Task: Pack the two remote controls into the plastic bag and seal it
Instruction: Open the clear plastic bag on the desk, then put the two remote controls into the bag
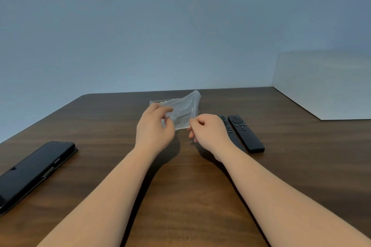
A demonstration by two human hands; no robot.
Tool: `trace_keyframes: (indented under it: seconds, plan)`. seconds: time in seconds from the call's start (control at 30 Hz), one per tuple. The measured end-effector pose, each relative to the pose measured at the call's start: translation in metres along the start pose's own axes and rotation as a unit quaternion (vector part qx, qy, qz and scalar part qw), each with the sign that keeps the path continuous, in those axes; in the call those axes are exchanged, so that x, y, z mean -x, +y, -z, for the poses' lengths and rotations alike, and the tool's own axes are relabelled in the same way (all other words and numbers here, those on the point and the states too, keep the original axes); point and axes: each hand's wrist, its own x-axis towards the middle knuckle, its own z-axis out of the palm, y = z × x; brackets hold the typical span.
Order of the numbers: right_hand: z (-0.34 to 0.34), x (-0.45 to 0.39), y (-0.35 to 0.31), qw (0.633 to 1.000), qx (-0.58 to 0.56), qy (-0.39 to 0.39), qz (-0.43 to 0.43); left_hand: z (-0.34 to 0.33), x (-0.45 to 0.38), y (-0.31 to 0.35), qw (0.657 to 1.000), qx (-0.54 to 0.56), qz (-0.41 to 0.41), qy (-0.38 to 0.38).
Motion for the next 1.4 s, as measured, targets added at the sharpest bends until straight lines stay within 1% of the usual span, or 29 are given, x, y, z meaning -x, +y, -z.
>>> trace_keyframes:
  seconds: [0.07,0.13,0.2,0.27,0.37,0.43,0.57,0.67,0.73,0.8,0.87,1.0,1.07,1.13,1.2,1.3,1.4]
  plan:
    - [0.0,0.0,-0.001,1.0,0.002,-0.002,0.006,0.001,0.0,0.0,0.999,-0.033,0.027,-0.015]
    - [0.001,0.0,-0.001,1.0,0.007,0.0,0.011,0.002,-0.001,-0.003,0.997,-0.062,0.035,-0.029]
    - [0.004,-0.001,0.0,1.0,0.018,0.013,0.012,0.004,-0.003,-0.007,0.997,-0.059,0.052,-0.026]
    - [0.007,-0.005,0.003,0.999,0.036,0.029,-0.001,0.007,-0.005,-0.011,0.997,-0.033,0.072,-0.009]
    - [0.013,-0.012,0.008,0.992,0.111,0.055,-0.013,0.01,-0.006,-0.018,0.997,-0.006,0.074,0.008]
    - [0.016,-0.014,0.011,0.985,0.166,0.052,-0.015,0.009,-0.006,-0.021,0.997,-0.001,0.073,0.008]
    - [0.023,-0.006,0.007,0.965,0.259,0.03,-0.033,0.009,-0.006,-0.023,0.998,-0.034,0.048,0.02]
    - [0.036,0.005,0.003,0.933,0.353,0.024,-0.062,0.01,-0.008,-0.029,0.996,-0.053,0.057,0.035]
    - [0.042,0.011,0.001,0.91,0.403,-0.001,-0.097,0.01,-0.01,-0.033,0.996,-0.056,0.07,0.029]
    - [0.043,0.014,0.001,0.895,0.431,-0.028,-0.115,0.01,-0.009,-0.031,0.997,-0.033,0.071,0.015]
    - [0.04,0.013,0.003,0.891,0.436,-0.045,-0.117,0.009,-0.008,-0.028,0.998,-0.017,0.055,-0.011]
    - [0.039,0.008,0.007,0.903,0.408,-0.053,-0.123,0.006,-0.005,-0.028,0.995,-0.022,0.033,-0.089]
    - [0.04,0.006,0.009,0.91,0.394,-0.043,-0.124,0.004,-0.003,-0.028,0.988,-0.026,0.037,-0.145]
    - [0.04,0.004,0.011,0.922,0.368,-0.024,-0.118,0.002,-0.001,-0.027,0.985,-0.008,0.033,-0.169]
    - [0.04,0.003,0.011,0.937,0.332,0.002,-0.106,0.002,0.0,-0.023,0.99,0.023,0.029,-0.133]
    - [0.041,0.004,0.008,0.951,0.293,0.068,-0.071,0.005,-0.002,-0.021,0.996,0.06,0.053,-0.026]
    - [0.043,0.005,0.005,0.956,0.241,0.168,0.006,0.009,-0.004,-0.024,0.997,-0.004,0.061,0.038]
